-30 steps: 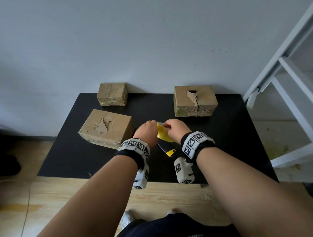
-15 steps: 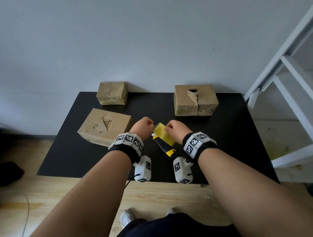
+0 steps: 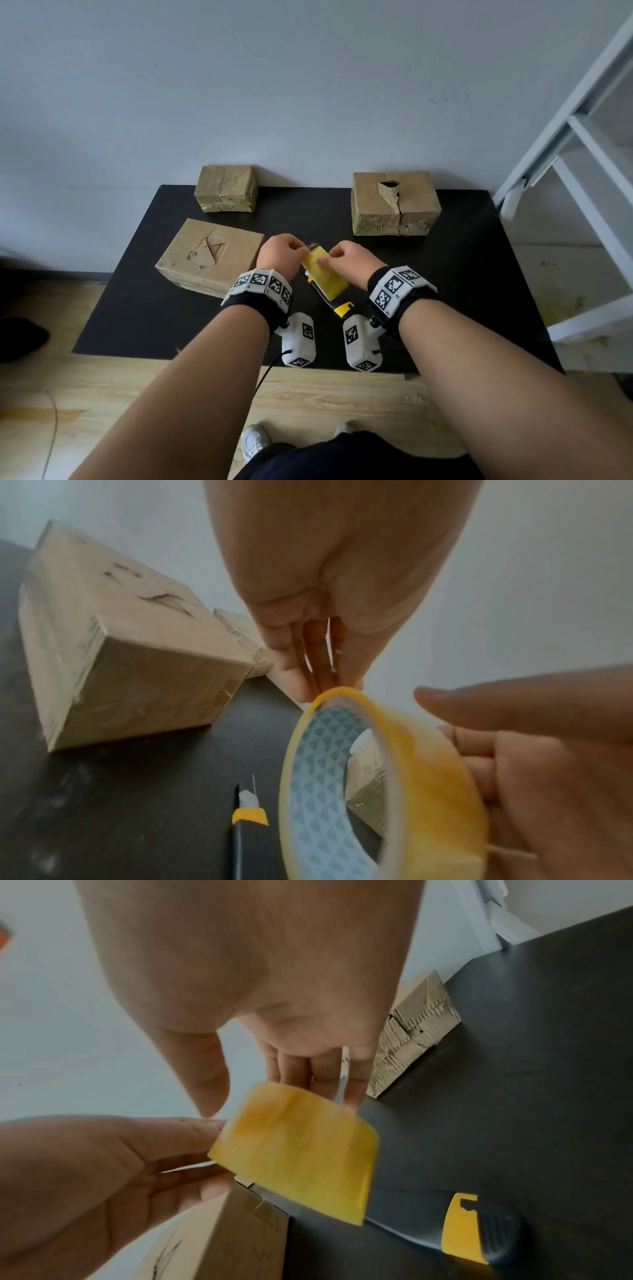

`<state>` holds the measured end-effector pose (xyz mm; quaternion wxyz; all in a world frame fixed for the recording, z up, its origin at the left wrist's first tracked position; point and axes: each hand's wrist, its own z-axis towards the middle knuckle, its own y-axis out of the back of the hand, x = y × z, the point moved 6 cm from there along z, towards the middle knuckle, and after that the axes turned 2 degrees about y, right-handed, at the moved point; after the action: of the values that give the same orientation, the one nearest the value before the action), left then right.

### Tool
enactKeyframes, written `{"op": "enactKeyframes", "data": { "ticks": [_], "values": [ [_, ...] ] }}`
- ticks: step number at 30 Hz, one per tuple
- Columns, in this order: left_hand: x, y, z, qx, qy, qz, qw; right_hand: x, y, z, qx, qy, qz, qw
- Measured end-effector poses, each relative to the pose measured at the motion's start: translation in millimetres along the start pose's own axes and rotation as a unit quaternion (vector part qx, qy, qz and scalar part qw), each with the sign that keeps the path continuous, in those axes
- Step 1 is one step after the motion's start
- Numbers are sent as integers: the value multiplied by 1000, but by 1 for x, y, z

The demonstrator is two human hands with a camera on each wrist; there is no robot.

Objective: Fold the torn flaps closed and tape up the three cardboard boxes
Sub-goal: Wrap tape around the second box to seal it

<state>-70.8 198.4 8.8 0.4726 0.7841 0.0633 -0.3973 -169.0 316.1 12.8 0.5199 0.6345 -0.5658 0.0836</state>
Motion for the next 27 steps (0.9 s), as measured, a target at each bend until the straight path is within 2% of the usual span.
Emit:
{"op": "enactKeyframes", "data": {
  "ticks": [4,10,18,23,27],
  "values": [
    [-1,9,3,-15,1,23,1000,2,-6,-1,44,21,-1,999],
    [-10,25,5,-50,-23,13,998,-3,0,3,12,39,78,996],
    [-13,34,8,-78,-29,-31,996,-17,4,9,2,-28,61,998],
    [-1,48,9,-124,32,-62,990,4,10,8,-12,26,50,998],
    [3,62,11,-124,33,-63,990,11,3,7,2,48,66,997]
  ]
}}
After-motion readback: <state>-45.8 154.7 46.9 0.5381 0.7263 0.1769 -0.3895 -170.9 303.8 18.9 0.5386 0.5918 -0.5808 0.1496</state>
